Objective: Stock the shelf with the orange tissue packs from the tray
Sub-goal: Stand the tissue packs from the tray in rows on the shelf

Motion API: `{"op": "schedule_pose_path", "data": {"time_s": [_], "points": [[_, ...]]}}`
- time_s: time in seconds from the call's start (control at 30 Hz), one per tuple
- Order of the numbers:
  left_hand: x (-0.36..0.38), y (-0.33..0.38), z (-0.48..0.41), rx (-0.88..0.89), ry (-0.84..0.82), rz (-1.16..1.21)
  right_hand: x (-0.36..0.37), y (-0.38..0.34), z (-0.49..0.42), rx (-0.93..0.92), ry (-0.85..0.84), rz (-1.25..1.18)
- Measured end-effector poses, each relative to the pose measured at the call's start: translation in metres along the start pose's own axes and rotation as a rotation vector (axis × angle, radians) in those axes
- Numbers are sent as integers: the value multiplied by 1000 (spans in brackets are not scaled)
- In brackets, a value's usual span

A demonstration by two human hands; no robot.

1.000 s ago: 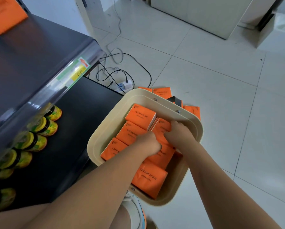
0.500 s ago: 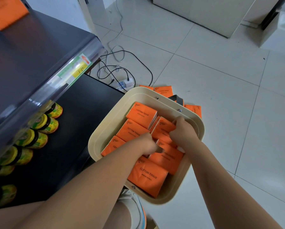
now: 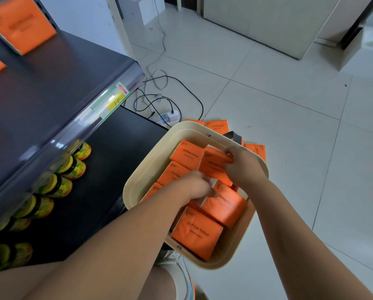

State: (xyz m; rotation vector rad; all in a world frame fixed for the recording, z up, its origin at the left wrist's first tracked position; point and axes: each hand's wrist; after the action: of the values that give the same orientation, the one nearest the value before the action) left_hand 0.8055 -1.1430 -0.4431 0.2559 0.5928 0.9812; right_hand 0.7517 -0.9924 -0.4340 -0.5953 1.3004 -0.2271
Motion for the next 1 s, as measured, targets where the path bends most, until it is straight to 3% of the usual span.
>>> {"op": "schedule_pose_path", "data": {"time_s": [0.27, 0.43, 0.83, 1.0], "points": [[-47, -1, 43, 55, -38, 358, -37, -31, -12, -155, -3, -115], [-82, -5, 87, 102, -19, 359, -62, -69, -19, -279, 12, -158], [-158, -36, 196, 317, 207, 519, -105, -181, -12, -567, 86, -164], [-178, -51, 235, 405, 374, 594, -115, -230, -5, -647, 116, -197]]}}
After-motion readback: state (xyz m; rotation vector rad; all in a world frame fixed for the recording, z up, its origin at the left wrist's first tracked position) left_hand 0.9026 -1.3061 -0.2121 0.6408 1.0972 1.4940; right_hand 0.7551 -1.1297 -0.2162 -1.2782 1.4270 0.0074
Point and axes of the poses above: each hand's wrist, its own z-axis away from the middle knuckle, its own x-axis out of the palm, y = z × x, and after that the axes turned 5 degrees about -x, right-handed
